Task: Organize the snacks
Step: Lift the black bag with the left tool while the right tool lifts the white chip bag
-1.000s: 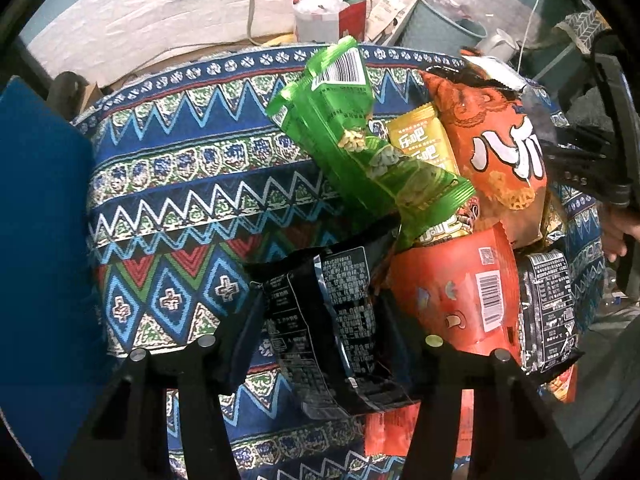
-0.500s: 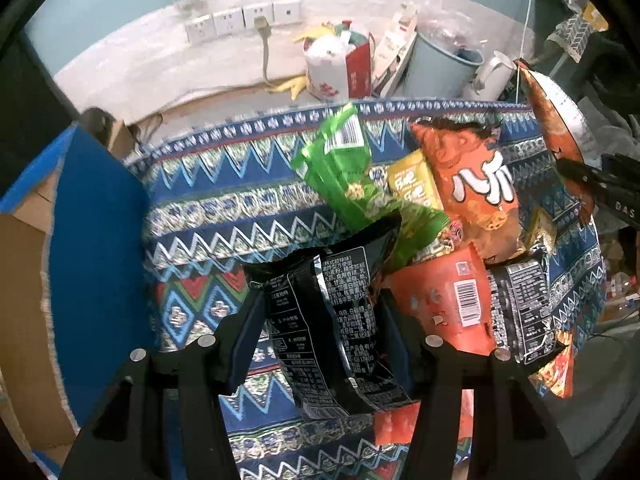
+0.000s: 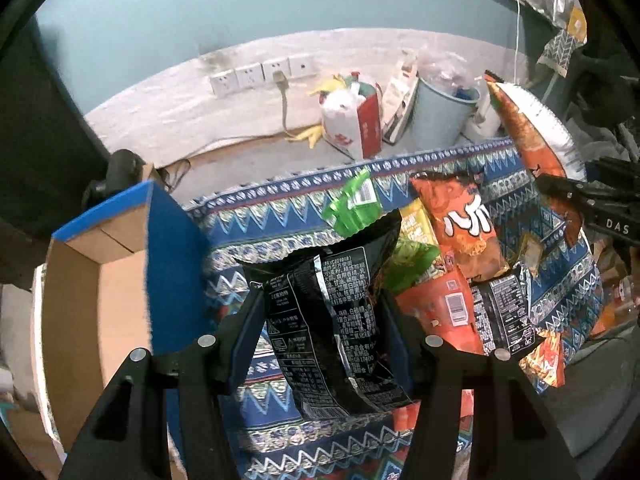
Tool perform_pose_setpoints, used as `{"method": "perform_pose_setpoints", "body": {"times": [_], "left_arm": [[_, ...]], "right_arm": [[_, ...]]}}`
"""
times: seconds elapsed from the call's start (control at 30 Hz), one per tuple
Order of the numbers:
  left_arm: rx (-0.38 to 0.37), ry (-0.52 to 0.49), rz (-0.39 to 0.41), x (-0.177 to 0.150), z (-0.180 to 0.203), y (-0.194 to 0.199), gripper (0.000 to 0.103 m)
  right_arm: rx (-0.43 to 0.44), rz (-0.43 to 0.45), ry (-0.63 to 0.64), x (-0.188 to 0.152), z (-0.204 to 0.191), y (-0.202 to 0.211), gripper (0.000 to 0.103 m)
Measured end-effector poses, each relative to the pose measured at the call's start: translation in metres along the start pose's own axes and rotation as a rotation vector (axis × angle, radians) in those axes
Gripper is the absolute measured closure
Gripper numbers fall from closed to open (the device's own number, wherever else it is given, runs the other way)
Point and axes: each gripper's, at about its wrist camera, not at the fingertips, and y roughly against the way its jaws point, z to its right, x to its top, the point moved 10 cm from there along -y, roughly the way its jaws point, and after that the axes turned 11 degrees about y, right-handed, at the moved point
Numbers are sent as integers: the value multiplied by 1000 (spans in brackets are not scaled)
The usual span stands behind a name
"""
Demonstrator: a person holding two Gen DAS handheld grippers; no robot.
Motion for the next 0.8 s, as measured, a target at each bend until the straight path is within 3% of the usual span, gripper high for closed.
{"method": "perform_pose_setpoints", "body": {"times": [0.8], "left_arm": [[71,79,134,17,-81,56,45]], "right_arm": [[176,100,145,92,-125,16,60]]}}
